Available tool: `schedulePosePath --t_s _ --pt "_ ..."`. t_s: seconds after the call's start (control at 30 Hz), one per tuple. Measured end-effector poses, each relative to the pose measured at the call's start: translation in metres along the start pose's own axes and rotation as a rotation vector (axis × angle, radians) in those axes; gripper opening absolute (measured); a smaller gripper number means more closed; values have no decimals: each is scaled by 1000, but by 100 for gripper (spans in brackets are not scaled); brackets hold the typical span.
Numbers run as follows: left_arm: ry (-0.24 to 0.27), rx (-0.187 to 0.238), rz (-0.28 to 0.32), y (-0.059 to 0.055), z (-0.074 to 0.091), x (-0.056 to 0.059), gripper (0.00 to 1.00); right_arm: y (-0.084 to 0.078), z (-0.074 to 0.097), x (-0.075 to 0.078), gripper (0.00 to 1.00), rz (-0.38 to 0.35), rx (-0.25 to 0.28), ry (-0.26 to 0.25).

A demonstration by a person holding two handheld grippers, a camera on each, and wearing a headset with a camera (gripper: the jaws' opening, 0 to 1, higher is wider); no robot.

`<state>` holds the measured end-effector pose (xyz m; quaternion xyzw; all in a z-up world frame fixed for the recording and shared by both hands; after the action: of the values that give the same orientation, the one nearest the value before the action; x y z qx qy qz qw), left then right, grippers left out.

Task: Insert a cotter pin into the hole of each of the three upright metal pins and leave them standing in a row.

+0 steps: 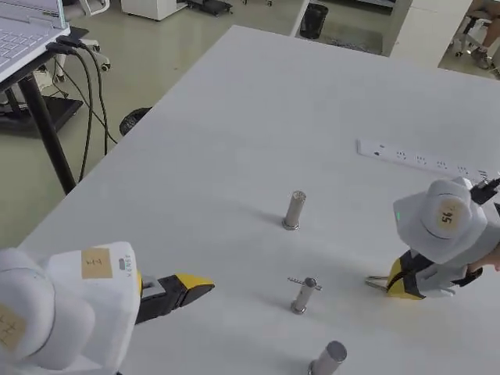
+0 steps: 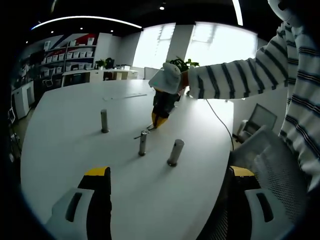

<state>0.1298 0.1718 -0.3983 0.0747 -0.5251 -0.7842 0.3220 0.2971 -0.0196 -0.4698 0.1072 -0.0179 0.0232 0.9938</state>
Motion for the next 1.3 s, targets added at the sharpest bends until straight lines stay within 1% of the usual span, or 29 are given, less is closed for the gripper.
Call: schedulePosePath --t_s 0.1,0.17,0.23,0.3,0.4,0.47,0.5,0.57,0.6,0.63,0.7,0.77,0.8,0.93,1.0,1.03,1.1,1.2,1.3 --pt "7 5 6 1 1 -2 96 0 0 0 0 -11 7 -8" --pt "11 2 3 1 2 -2 96 -1 0 0 0 -24 14 -17" --pt "16 -2 -1 0 2 -3 96 -1 0 0 0 -22 22 -23" --pt "17 -3 3 1 0 -3 96 -2 1 -1 0 -33 37 -39" --pt "17 -4 10 1 -3 -4 95 -4 2 -5 0 -43 48 -50" --pt "11 0 19 3 -7 -4 95 -6 4 -7 0 -46 54 -61" --pt "4 4 30 5 -9 -3 94 -6 7 -7 0 -58 68 -74" --pt "-11 15 34 11 -13 0 94 -6 11 -8 0 -70 82 -91" --pt "-14 20 28 15 -15 1 94 -5 15 -8 0 -66 92 -112" --pt "-16 21 26 16 -16 1 93 -5 17 -8 0 -64 94 -120" --pt "-28 25 20 22 -19 3 90 -4 25 -10 0 -62 113 -156" --pt "-45 34 24 28 -24 4 88 -1 34 -13 0 -57 148 -191" --pt "-51 30 28 30 -26 4 87 1 39 -15 0 -57 171 -213" --pt "-65 14 9 38 -35 6 85 4 57 -21 0 -49 209 -277" --pt "-73 15 8 42 -38 6 82 6 66 -26 0 -46 230 -304" --pt "-79 18 7 45 -41 7 82 9 71 -29 0 -51 251 -322" --pt "-86 19 8 50 -45 7 81 12 80 -34 0 -47 274 -349" --pt "-97 19 8 57 -49 8 79 17 91 -42 0 -42 300 -392" --pt "-111 16 14 63 -54 8 77 21 99 -50 0 -38 323 -424"
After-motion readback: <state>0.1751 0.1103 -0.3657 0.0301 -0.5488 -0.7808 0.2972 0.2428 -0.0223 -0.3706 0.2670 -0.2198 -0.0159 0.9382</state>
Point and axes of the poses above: the centre of the closed fingertips' face, and the gripper's own axes: z roughly backward along the fingers, x roughly to its right, y roughly out of its top, the point moved 3 cm from there along z, roughly backward along the fingers, and after that the axes turned 1 degree about -z, right-handed, at the moved point
